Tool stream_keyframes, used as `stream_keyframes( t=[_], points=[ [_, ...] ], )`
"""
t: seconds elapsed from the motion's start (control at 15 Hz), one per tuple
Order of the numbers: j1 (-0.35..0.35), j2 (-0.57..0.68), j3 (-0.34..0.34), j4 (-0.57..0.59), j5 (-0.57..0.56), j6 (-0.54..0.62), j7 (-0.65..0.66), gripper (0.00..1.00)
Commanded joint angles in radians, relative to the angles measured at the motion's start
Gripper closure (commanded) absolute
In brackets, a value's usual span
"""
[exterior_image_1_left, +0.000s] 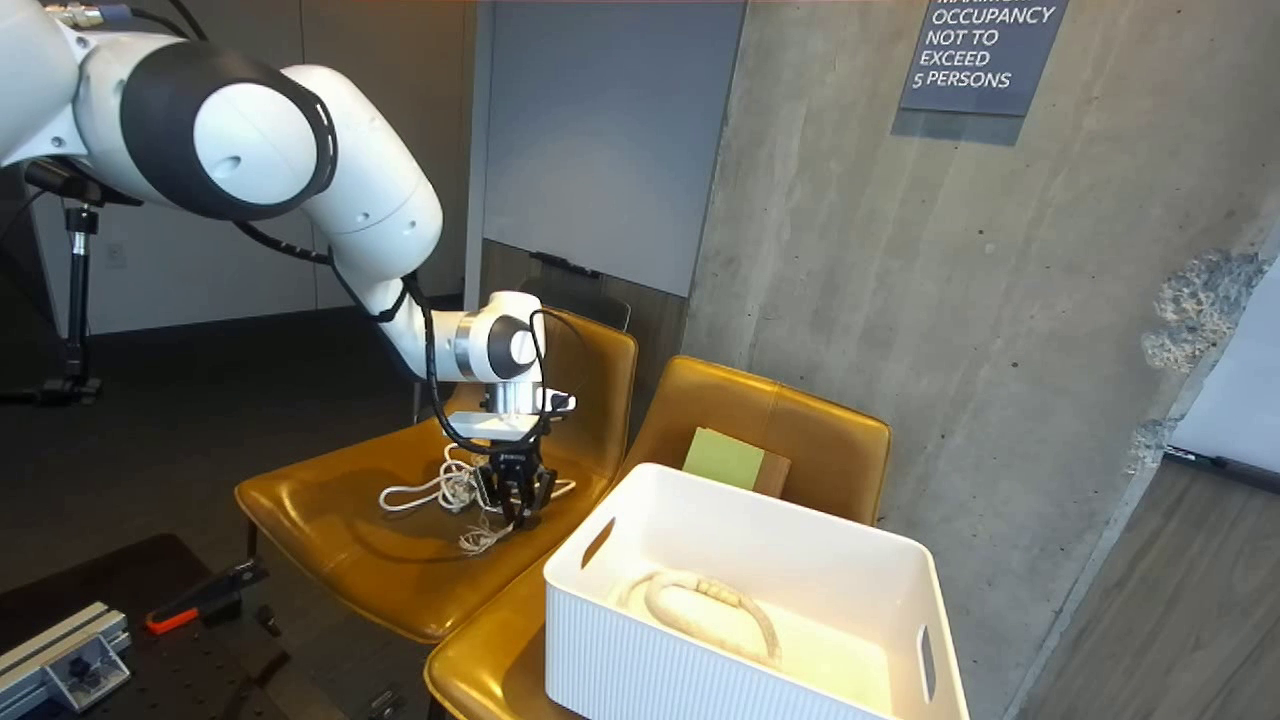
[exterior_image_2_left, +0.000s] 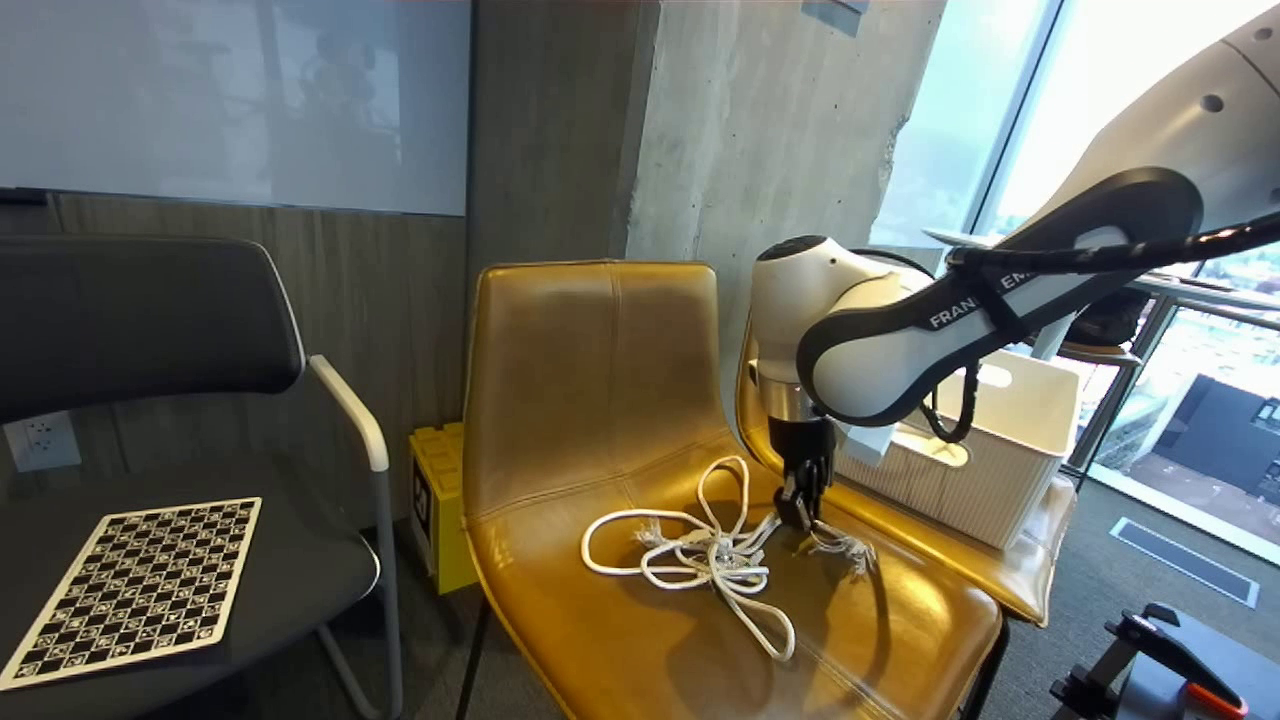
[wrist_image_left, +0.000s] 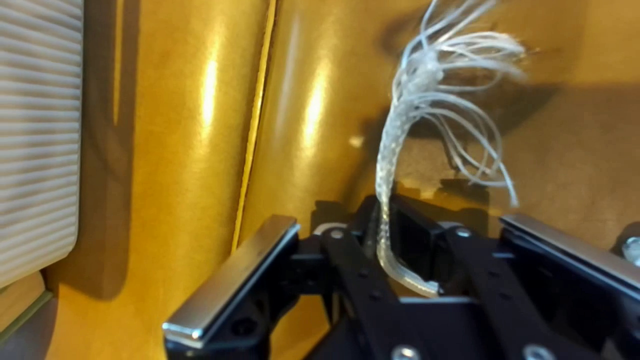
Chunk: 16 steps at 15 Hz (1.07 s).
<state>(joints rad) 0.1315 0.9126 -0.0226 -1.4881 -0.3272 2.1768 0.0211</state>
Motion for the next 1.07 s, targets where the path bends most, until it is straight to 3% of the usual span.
stream_keyframes(
  t=[0.0, 0.53, 1.0],
  points=[
    [0.038, -0.071, -0.019, -0.043, -0.005, -0.009, 0.034, 0.97],
    [0.104, -0.425, -0.006, -0.193, -0.042, 0.104, 0.106, 0.97],
    [0.110, -0.690, 0.038, -0.133, -0.034, 0.005, 0.117, 0.97]
  ],
)
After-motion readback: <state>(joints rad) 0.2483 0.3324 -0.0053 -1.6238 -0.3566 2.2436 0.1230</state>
